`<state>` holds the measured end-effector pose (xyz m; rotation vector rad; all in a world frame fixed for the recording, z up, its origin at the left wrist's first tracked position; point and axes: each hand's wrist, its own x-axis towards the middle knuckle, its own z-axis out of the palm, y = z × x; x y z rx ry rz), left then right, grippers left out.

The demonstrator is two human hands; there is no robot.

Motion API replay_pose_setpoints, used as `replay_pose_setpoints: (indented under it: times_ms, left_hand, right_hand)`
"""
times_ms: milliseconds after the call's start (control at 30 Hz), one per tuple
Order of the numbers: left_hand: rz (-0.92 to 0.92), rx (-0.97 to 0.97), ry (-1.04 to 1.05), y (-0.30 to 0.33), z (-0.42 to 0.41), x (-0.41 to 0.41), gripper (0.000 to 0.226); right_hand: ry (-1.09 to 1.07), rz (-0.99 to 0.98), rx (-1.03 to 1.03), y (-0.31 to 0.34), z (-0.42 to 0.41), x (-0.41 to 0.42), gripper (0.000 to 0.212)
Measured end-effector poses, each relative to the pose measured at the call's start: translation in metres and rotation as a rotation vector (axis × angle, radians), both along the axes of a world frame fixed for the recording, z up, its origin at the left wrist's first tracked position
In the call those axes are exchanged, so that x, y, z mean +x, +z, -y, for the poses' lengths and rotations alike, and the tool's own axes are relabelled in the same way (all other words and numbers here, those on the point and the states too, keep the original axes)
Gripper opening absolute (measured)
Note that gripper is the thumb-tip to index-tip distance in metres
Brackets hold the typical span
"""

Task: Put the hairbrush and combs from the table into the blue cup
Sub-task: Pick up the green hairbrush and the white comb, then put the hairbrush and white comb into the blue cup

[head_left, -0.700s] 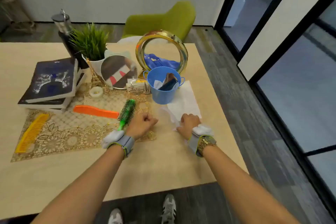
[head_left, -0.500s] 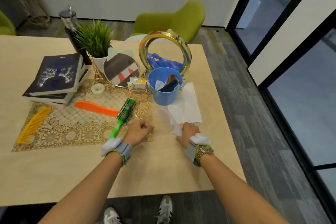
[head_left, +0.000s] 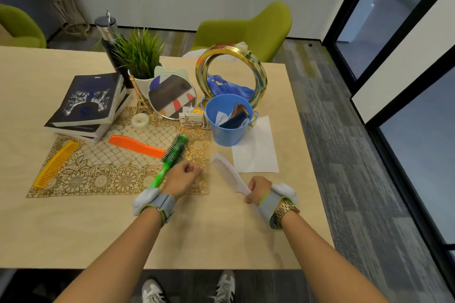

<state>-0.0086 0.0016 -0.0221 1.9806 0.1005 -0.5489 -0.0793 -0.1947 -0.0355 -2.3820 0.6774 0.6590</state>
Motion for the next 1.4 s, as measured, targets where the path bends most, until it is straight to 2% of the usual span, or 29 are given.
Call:
replay_pose_setpoints:
  times_ms: [167, 267, 400, 467, 533, 667, 800, 900, 967, 1067, 1133, 1233, 1300, 1367, 1400]
  left_hand:
    - [0.219, 0.218, 0.153, -0.001, -0.023, 0.012, 0.008]
    - [0.263, 0.345, 0.227, -0.003, -0.033, 0.022, 0.025]
    - [0.24, 0.431, 0.227, -0.002, -0.034, 0.035, 0.042]
    - [0.221, 0.432, 0.188, -0.001, -0.032, 0.041, 0.05]
    - [0.194, 0.465, 0.138, -0.001, -0.03, 0.046, 0.057]
    - [0.098, 0.627, -0.034, -0.003, -0.029, 0.053, 0.071]
    - [0.109, 0.691, -0.143, -0.009, -0.031, 0.057, 0.061]
    - [0.146, 0.648, -0.082, -0.01, -0.029, 0.055, 0.053]
    - [0.176, 0.568, 0.044, -0.006, -0.026, 0.052, 0.05]
    - [0.226, 0.377, 0.25, 0.012, -0.02, 0.053, 0.05]
    - [0.285, 0.233, 0.311, 0.027, -0.016, 0.057, 0.053]
    - [0.369, 0.063, 0.303, 0.058, -0.006, 0.069, 0.054]
    - [0.43, -0.057, 0.261, 0.081, 0.004, 0.078, 0.04]
    - [0.42, -0.155, 0.201, 0.099, 0.015, 0.089, 0.039]
    - [0.402, -0.182, 0.165, 0.107, 0.023, 0.094, 0.043]
  right_hand:
    - [0.09, 0.183, 0.175, 0.028, 0.008, 0.005, 0.041]
    - [0.09, 0.336, 0.359, 0.059, 0.011, 0.017, 0.035]
    - [-0.107, 0.485, 0.545, 0.094, 0.009, 0.053, 0.02]
    - [-0.191, 0.548, 0.592, 0.107, 0.006, 0.074, 0.023]
    - [-0.256, 0.612, 0.582, 0.114, 0.004, 0.094, 0.031]
    - [-0.352, 0.653, 0.493, 0.117, 0.003, 0.127, 0.025]
    - [-0.436, 0.725, 0.359, 0.113, 0.002, 0.148, 0.027]
    - [-0.443, 0.668, 0.25, 0.107, 0.0, 0.154, 0.021]
    - [-0.385, 0.583, 0.192, 0.101, -0.002, 0.154, 0.011]
    - [-0.351, 0.533, 0.149, 0.095, -0.004, 0.151, 0.013]
    - [-0.359, 0.547, 0.151, 0.094, -0.003, 0.149, 0.01]
    - [-0.38, 0.535, 0.133, 0.098, 0.006, 0.148, 0.009]
    - [-0.398, 0.554, 0.137, 0.104, 0.014, 0.146, 0.014]
    - [-0.396, 0.582, 0.177, 0.108, 0.018, 0.142, 0.023]
    - [-0.392, 0.599, 0.205, 0.112, 0.02, 0.137, 0.02]
